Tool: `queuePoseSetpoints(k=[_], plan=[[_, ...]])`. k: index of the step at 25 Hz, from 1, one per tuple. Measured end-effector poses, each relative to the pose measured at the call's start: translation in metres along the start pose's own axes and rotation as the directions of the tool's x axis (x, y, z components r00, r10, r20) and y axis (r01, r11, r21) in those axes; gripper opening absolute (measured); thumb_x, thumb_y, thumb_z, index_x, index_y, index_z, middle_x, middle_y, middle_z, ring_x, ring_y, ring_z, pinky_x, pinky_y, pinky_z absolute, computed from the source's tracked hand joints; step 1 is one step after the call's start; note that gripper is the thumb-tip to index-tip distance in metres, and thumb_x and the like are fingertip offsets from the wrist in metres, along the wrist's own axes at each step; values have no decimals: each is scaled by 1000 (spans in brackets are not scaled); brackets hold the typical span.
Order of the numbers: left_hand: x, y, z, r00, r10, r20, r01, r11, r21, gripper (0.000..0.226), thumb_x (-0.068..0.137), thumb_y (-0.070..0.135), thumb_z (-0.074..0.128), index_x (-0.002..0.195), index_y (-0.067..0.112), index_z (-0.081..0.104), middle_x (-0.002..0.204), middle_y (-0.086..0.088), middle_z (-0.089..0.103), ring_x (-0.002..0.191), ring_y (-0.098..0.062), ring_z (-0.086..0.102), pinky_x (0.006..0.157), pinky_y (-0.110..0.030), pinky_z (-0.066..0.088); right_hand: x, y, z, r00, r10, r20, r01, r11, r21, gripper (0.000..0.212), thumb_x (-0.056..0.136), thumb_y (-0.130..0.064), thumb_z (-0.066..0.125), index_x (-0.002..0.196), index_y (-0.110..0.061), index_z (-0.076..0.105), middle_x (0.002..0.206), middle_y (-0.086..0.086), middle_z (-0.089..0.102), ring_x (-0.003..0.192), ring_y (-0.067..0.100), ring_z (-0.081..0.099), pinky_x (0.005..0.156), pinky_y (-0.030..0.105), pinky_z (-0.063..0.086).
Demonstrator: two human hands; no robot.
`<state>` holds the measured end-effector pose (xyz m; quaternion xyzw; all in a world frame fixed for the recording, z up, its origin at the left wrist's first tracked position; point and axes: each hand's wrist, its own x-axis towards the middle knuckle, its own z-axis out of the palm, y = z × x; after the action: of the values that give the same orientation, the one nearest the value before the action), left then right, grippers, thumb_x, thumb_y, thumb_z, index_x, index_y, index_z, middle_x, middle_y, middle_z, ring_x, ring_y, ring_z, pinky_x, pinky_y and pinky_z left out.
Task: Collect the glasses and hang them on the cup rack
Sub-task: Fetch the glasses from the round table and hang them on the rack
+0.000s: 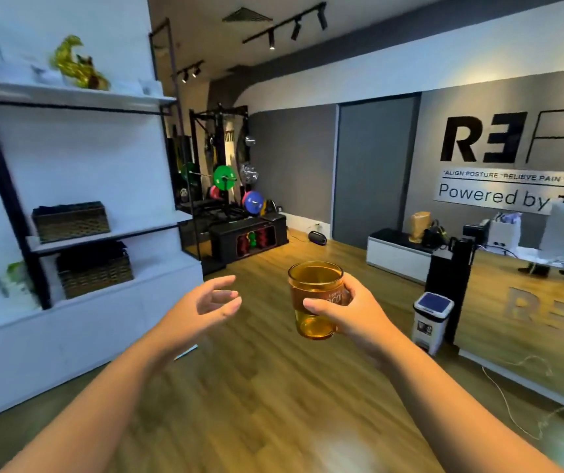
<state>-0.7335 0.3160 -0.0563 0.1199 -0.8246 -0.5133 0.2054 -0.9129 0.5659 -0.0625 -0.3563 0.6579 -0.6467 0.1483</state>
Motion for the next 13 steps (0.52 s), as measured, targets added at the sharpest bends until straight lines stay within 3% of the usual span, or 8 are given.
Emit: queuePoseSetpoints(k=[4,10,13], plan=[[20,-25,-65,997,-24,-69,24,1000,4,62,83,64,75,139,47,57,130,15,70,116,1,67,91,-23,55,66,0,68,997,-26,69,25,999,21,78,63,-49,96,133,-34,64,120,-13,77,112,9,72,90,29,60],[62,-57,-131,985,-38,-166,46,998,48,70,80,61,71,145,43,52,134,15,66,111,7,66,83,-11,55,166,14,148,984,-61,169,54,998,45,86,59,-53,97,135,-29,63,124,-6,76,115,14,72,97,36,60],[90,-78,-153,974,-60,-219,79,994,77,73,81,58,68,149,39,50,137,11,64,118,-4,66,86,-14,55,221,34,180,974,-68,214,59,997,52,83,59,-50,98,132,-29,65,122,-6,77,113,15,73,96,37,61]])
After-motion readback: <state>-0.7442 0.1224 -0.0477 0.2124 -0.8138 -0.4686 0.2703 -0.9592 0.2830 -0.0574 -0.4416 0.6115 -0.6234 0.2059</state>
